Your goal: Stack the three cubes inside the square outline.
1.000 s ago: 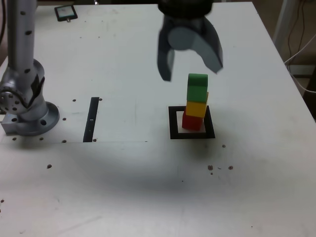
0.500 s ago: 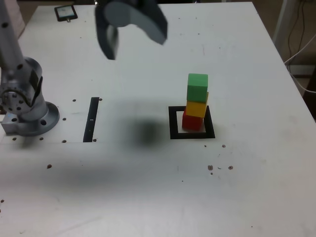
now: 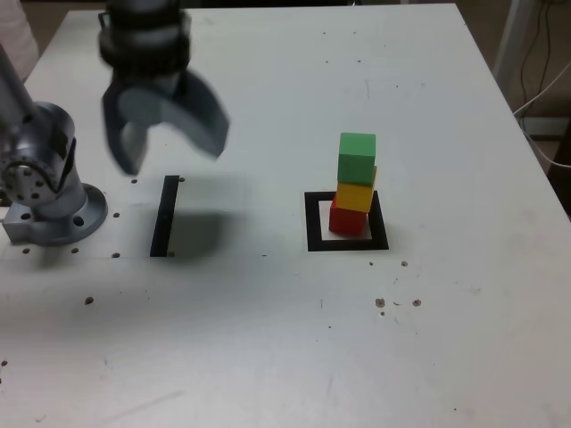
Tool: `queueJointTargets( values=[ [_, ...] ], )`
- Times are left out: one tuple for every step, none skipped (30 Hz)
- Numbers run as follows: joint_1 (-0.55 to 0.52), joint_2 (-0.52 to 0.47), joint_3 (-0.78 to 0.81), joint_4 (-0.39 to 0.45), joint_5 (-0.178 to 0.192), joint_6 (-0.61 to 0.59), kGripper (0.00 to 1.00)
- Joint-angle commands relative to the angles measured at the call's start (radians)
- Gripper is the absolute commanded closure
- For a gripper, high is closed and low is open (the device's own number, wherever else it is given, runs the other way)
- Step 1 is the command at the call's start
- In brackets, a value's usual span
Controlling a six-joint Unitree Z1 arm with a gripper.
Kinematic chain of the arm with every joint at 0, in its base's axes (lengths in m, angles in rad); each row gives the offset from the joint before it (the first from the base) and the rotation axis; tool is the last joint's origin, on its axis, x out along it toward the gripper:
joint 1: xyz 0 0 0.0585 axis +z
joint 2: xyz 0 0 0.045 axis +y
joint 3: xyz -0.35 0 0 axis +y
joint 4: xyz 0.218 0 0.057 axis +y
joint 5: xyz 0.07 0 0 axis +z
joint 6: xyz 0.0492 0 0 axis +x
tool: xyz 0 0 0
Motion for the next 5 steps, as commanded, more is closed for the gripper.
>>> queueJointTargets(
  values=[
    [-0.036, 0.001, 0.075, -0.033, 0.014, -0.001, 0.0],
    [-0.051, 0.002, 0.088, -0.048, 0.021, -0.001, 0.0],
    [-0.067, 0.003, 0.099, -0.065, 0.028, -0.001, 0.0],
    [-0.082, 0.003, 0.109, -0.081, 0.033, -0.001, 0.0],
    [-0.094, 0.004, 0.116, -0.097, 0.038, -0.001, 0.0]
  ],
)
